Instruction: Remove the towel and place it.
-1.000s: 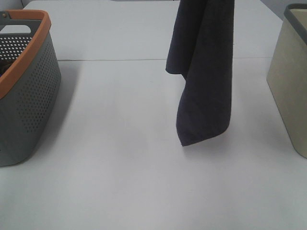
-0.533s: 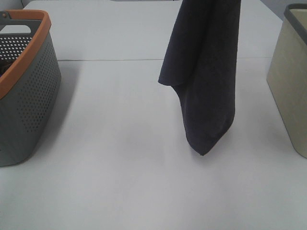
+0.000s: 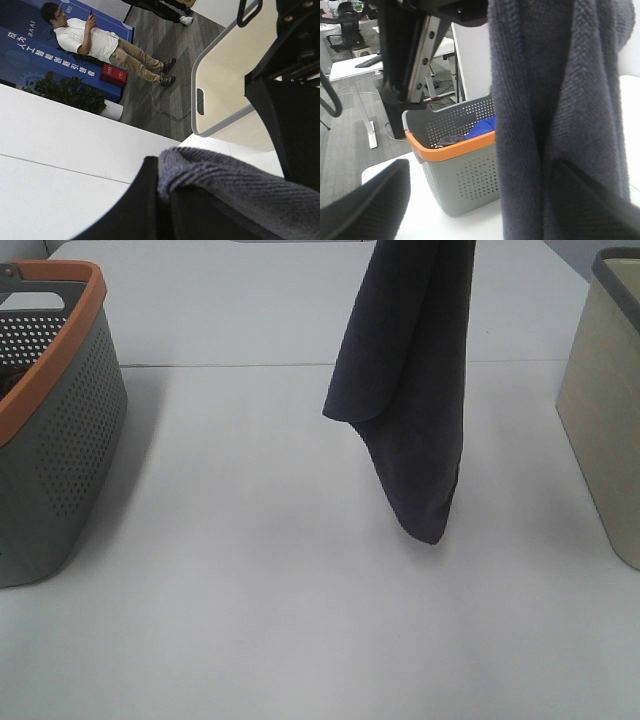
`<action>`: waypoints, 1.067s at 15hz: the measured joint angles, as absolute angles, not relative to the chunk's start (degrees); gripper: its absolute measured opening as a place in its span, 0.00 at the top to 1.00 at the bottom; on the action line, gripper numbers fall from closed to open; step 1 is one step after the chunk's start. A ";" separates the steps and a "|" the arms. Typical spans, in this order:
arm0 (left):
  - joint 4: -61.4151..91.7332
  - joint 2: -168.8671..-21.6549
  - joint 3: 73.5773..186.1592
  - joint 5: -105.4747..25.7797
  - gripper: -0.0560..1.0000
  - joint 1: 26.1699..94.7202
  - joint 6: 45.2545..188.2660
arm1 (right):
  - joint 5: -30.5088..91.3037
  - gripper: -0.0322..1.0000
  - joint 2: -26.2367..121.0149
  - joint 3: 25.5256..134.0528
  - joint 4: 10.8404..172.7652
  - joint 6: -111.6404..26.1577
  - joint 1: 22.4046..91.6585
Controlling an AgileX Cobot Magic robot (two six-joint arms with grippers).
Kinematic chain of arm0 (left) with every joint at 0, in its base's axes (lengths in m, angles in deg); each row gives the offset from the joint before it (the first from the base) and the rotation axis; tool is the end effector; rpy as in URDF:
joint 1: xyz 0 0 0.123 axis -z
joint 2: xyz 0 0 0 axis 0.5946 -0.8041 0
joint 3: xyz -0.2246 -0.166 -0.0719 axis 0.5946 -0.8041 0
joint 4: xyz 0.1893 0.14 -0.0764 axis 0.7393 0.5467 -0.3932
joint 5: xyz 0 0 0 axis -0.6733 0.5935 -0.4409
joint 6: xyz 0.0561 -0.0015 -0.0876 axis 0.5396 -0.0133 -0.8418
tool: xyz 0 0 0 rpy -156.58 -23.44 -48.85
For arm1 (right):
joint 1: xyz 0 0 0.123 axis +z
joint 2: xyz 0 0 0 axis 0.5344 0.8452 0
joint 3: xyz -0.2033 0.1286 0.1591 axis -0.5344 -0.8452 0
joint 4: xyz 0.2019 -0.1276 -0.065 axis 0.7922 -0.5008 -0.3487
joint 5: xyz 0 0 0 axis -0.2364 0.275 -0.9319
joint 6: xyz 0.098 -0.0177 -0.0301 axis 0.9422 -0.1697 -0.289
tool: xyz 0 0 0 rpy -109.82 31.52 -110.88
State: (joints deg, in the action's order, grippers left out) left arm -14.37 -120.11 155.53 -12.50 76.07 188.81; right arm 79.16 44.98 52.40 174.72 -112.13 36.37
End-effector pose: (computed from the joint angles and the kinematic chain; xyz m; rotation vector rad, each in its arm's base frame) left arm 0.2920 -0.2892 0.4552 1.5548 0.8258 0.0335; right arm 0.2347 0.1052 0.3608 -0.7933 1.5802 0.9301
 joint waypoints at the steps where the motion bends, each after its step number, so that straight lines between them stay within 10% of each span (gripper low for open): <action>1: -14.37 -120.11 155.53 -12.50 0.94 76.07 188.81 | 79.56 0.31 44.98 52.40 174.84 -112.13 36.37; 16: -13.11 -120.11 155.53 -12.62 0.94 76.13 188.81 | 75.38 0.33 46.47 56.52 175.24 -111.84 42.84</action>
State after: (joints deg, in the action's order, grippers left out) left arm -13.11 -120.11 155.53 -12.62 76.13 188.81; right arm 75.38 46.47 56.52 175.24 -111.84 42.84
